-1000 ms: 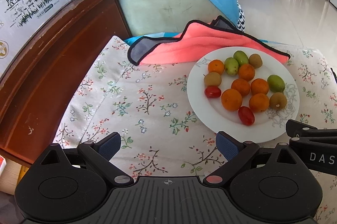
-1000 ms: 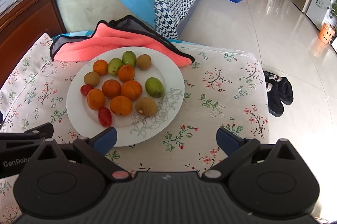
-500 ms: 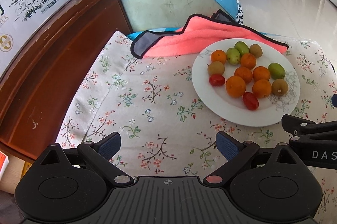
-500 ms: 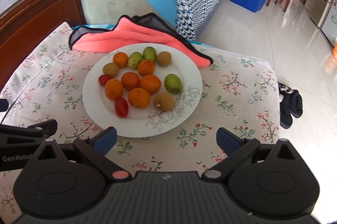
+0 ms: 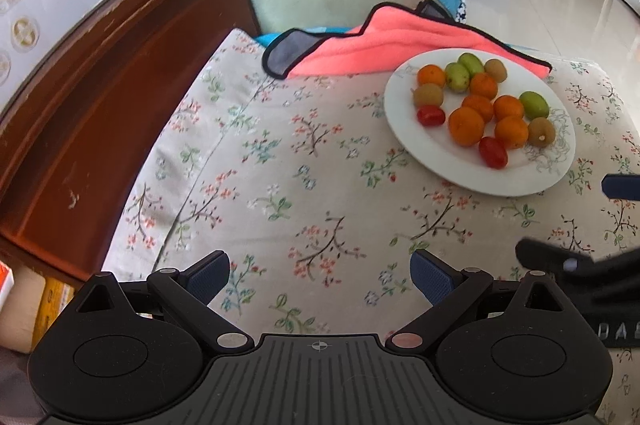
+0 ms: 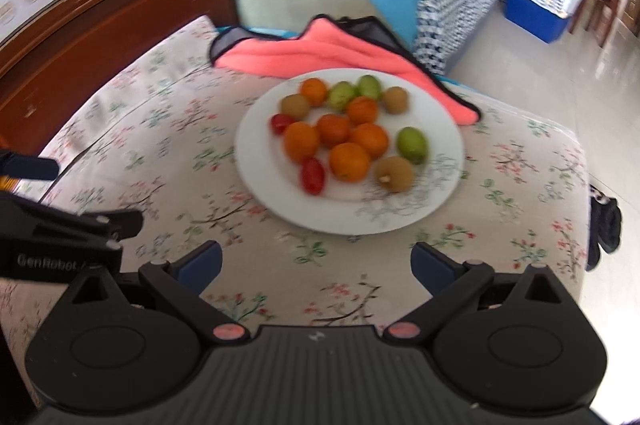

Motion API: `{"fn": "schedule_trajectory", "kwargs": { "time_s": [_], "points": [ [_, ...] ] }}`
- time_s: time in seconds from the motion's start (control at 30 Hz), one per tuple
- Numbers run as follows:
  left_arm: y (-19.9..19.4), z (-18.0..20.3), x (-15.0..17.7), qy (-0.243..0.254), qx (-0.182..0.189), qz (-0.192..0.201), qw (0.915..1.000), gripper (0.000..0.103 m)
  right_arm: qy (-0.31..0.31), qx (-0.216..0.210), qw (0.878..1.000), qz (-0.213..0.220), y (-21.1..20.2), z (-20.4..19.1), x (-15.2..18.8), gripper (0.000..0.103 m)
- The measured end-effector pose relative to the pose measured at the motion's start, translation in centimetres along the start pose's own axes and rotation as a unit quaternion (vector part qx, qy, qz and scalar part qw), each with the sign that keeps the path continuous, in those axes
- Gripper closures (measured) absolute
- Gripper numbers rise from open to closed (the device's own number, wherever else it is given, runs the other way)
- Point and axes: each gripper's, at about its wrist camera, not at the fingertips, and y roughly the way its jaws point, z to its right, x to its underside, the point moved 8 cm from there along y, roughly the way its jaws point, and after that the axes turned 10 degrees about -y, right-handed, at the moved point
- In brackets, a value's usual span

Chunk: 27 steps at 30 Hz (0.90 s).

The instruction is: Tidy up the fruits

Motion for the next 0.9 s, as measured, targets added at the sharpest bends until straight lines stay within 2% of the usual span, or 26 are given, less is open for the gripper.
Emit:
{"fn": "schedule_trajectory", "kwargs": {
  "time_s": [0.27, 0.5, 0.67, 0.8, 0.9],
  "points": [
    [0.5, -2.5, 0.6, -0.019, -0.011, -0.010, 0.9997, 0.005, -0.038, -0.054, 0.998, -0.009, 0.5, -3.6, 1.4, 0.003],
    [0.8, -3.5, 1.0, -0.027, -0.012, -0.018, 0.9994, 0.005, -0.064, -0.071, 0.995, 0.003, 1.3, -6.4, 2.9, 0.003],
    [0.9, -3.8, 1.2, -0.027, -0.014, -0.021, 0.9993, 0.005, -0.077, -0.055, 0.995, 0.010, 2.2, -7.6, 4.1, 0.002],
    [1.0, -3.9, 1.3, -0.029, -0.011, -0.024, 0.9992, 0.005, -0.105, -0.037, 0.993, 0.038, 2.3, -8.4, 4.3, 0.001],
    [1.1, -4.0, 1.5, -0.030, -0.010, -0.027, 0.9991, 0.005, -0.095, -0.032, 0.993, 0.062, 2.4, -8.5, 4.4, 0.001]
  ]
}}
